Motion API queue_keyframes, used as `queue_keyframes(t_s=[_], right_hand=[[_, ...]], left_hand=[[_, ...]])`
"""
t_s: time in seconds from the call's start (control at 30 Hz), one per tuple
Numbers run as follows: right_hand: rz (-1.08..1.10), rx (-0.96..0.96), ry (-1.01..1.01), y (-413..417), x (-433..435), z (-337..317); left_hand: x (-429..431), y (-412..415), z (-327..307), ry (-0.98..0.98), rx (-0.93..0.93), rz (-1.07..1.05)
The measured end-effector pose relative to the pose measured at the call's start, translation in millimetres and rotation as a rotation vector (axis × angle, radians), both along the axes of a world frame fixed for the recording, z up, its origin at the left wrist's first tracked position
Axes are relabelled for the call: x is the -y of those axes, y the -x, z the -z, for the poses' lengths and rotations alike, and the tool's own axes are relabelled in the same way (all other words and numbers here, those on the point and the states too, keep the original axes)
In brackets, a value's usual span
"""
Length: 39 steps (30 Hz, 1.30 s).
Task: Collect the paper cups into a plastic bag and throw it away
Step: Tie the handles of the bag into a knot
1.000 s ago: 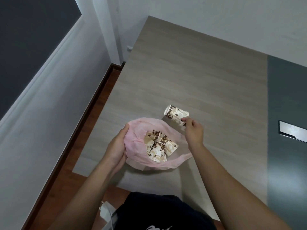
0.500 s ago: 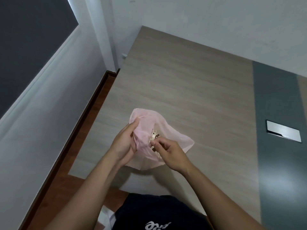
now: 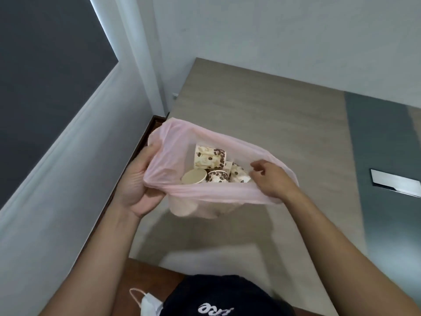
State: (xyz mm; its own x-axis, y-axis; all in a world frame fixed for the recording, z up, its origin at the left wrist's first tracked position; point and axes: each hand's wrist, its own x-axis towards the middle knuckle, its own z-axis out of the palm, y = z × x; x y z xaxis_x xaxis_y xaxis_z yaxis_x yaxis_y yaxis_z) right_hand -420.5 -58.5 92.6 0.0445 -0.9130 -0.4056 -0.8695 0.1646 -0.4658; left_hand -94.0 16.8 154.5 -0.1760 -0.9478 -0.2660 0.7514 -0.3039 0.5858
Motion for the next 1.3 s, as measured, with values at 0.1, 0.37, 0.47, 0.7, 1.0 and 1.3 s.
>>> queue_keyframes(t_s=[0.1, 0.37, 0.47, 0.7, 1.0, 1.3], right_hand=[[-0.127, -0.195, -0.089, 12.7, 3.5, -14.6], [-0.335, -0.634, -0.185, 21.7, 3.4, -25.8], [-0.367, -0.658, -0.195, 28.0, 7.4, -26.1], [-0.402, -0.528, -0.114, 47.5, 12.9, -23.4], [-0.346, -0.24, 0.032, 61.7, 13.1, -23.9], [-0.444, -0.433, 0.16, 86.1, 18.9, -18.4]], left_hand=[[10.5, -1.7, 6.7, 0.004, 0.314, -0.053], [15.4, -13.4, 18.6, 0.094, 1.283, -0.216], [22.1, -17.2, 25.9, -0.035, 1.159, -0.148], [32.9, -30.8, 37.9, -0.255, 0.535, -0.038], [45.3, -30.3, 50.2, -0.246, 0.348, -0.046], [39.7, -37.6, 63.4, 0.129, 0.543, 0.221]])
